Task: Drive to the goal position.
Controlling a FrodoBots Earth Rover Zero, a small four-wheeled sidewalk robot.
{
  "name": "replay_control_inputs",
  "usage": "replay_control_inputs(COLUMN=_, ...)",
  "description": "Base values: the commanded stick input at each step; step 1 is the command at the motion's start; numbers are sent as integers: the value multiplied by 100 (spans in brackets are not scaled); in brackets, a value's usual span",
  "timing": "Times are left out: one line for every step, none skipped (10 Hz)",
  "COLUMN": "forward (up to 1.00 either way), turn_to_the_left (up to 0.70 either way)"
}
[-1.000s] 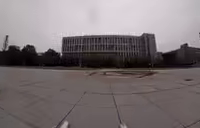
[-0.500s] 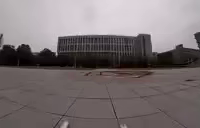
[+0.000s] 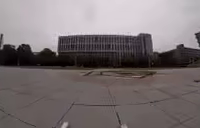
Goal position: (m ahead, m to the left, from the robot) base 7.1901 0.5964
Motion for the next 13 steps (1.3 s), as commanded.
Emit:
replay_control_inputs(forward=70, turn_to_the_left=0)
replay_control_inputs(forward=70, turn_to_the_left=0)
replay_control_inputs(forward=70, turn_to_the_left=0)
replay_control_inputs(forward=70, turn_to_the_left=0)
replay_control_inputs(forward=70, turn_to_the_left=0)
replay_control_inputs(forward=70, turn_to_the_left=0)
replay_control_inputs(forward=70, turn_to_the_left=0)
replay_control_inputs(forward=70, turn_to_the_left=0)
replay_control_inputs(forward=70, turn_to_the_left=0)
replay_control_inputs(forward=70, turn_to_the_left=0)
replay_control_inputs(forward=70, turn_to_the_left=0)
replay_control_inputs(forward=70, turn_to_the_left=0)
replay_control_inputs(forward=70, turn_to_the_left=-2)
